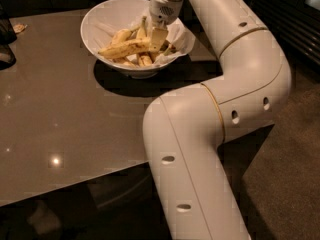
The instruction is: Pick banana from white bowl
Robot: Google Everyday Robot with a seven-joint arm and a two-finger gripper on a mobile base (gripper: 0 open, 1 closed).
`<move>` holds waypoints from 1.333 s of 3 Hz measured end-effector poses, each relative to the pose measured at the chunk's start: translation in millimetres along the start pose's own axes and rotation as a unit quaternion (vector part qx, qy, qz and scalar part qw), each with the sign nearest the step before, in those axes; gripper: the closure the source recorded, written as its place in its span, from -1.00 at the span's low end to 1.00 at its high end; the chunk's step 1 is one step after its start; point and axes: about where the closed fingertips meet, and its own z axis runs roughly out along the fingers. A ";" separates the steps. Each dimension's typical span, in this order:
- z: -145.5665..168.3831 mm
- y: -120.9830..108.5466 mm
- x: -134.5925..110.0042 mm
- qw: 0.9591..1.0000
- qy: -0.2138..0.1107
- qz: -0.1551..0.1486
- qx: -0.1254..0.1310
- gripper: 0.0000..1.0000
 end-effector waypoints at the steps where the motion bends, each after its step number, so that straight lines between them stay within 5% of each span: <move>1: 0.7 -0.9 -0.5 1.000 -0.001 0.000 0.001 1.00; 3: -38.8 0.5 -18.5 0.997 -0.066 -0.012 0.044 1.00; 4: -38.6 -2.1 -21.9 0.996 -0.072 -0.012 0.049 1.00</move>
Offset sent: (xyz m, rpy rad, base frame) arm -0.0249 0.0013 0.0299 0.0837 -0.0426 0.0054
